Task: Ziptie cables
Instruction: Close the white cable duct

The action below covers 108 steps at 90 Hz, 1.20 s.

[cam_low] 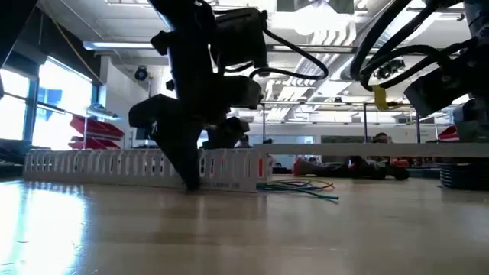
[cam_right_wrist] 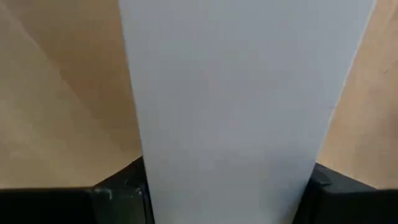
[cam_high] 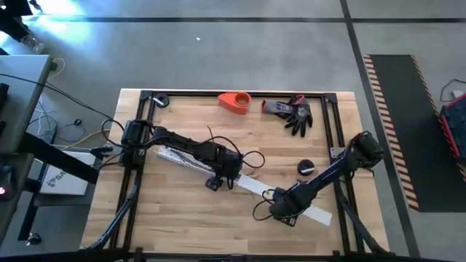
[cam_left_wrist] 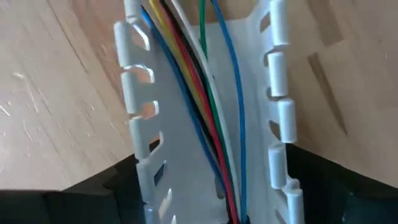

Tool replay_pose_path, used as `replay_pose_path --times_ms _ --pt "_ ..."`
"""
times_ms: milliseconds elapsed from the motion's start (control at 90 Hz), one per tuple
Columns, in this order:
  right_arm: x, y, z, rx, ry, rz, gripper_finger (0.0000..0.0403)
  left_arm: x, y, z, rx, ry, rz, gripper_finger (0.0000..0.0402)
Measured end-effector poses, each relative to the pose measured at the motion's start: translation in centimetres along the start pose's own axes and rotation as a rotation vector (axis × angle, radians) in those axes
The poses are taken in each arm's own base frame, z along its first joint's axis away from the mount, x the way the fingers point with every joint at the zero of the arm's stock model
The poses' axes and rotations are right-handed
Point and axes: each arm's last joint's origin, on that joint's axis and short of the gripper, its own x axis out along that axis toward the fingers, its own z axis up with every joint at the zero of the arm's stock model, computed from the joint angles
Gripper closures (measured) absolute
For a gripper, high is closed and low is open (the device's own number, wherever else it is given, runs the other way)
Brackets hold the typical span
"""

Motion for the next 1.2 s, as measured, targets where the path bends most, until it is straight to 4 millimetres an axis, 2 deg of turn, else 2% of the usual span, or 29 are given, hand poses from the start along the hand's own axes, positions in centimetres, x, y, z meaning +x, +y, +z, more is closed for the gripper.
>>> replay_pose_path --times_ms 300,778,1089,1200 --pt "-0.1 -0.4 0.6 -0.005 0.003 0.004 0.0207 0.1 0.0 0.4 -0.03 -0.041 0.003 0.0166" --pt "-0.2 -1.4 1.5 -0.027 0.041 0.017 0.0208 0.2 0.1 0.7 -0.081 -0.07 0.012 0.0168" --pt "-0.1 -1.3 0.5 -0.067 0.054 -0.056 0.0208 0.2 0.2 0.7 -0.034 -0.076 0.01 0.0169" --pt "-0.1 -1.2 0.4 -0.059 0.046 -0.049 0.0208 0.2 0.8 0.6 -0.071 -0.113 -0.05 0.0165"
